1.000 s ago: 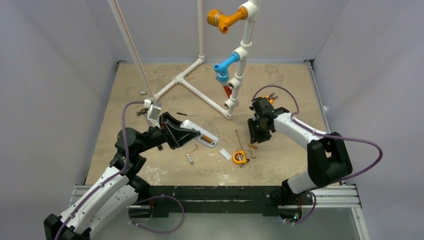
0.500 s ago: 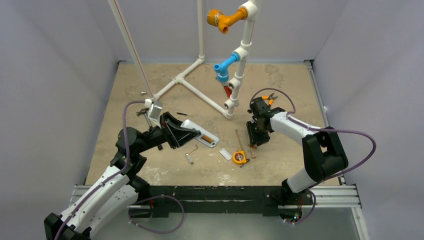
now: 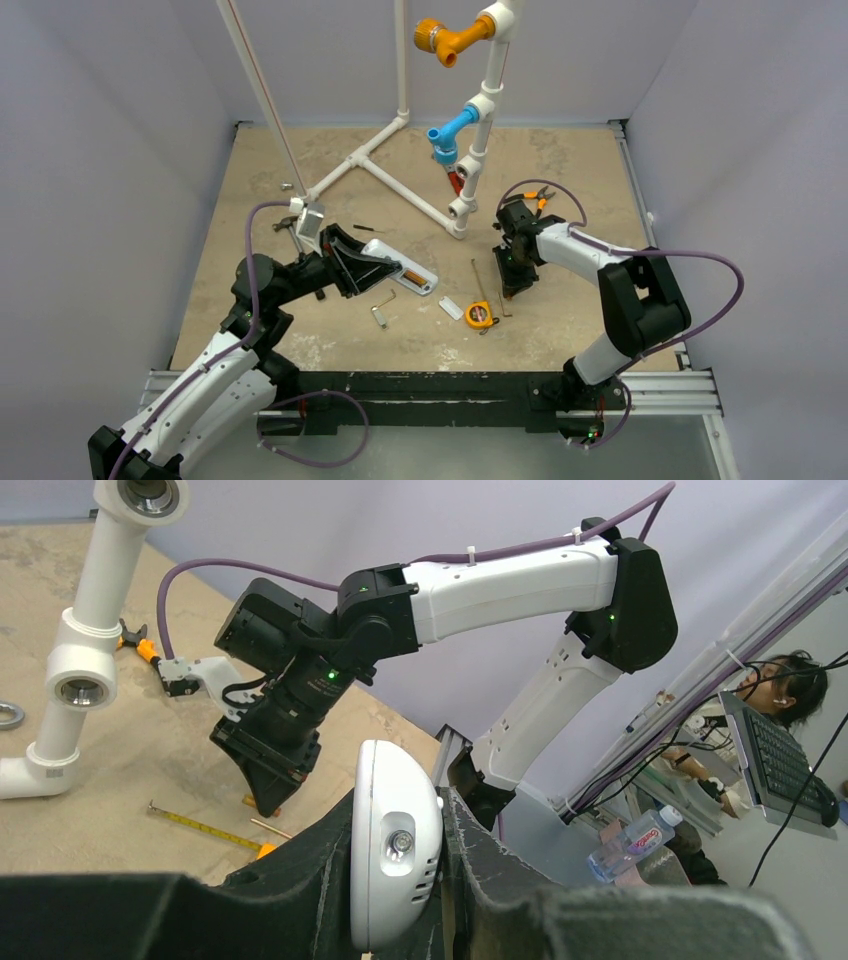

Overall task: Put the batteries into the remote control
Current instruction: Adjust the battery at the center of the board.

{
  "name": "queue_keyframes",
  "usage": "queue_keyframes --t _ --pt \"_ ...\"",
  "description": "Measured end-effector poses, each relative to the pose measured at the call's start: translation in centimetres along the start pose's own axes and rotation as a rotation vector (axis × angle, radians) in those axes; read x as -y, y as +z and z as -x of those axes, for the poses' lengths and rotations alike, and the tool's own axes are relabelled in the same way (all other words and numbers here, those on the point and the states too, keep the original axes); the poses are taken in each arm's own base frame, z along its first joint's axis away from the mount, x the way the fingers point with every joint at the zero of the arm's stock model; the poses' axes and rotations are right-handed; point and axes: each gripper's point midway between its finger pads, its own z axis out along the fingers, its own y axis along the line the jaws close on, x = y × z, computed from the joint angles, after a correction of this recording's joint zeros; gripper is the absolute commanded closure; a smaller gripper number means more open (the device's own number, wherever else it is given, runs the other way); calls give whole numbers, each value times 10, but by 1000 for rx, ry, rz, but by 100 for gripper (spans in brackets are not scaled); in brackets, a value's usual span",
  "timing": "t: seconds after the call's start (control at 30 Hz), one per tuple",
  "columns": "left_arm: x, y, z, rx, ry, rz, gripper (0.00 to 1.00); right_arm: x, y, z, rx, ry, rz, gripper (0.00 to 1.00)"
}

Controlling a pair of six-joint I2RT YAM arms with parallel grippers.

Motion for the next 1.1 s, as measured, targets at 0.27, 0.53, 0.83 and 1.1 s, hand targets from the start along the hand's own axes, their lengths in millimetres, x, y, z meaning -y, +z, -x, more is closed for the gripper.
queue_keyframes --t 0.27,0.53,0.83,1.1 --pt "-1 1 -1 -2 -2 2 100 1 0 1 4 21 -11 100" --pt "-2 1 -1 -4 -4 4 100 7 1 13 66 65 -69 90" --pt "-3 2 -1 -5 -5 4 100 10 1 17 88 84 -88 76" --pt "-5 5 -2 -8 -14 2 100 12 1 15 91 85 -93 78"
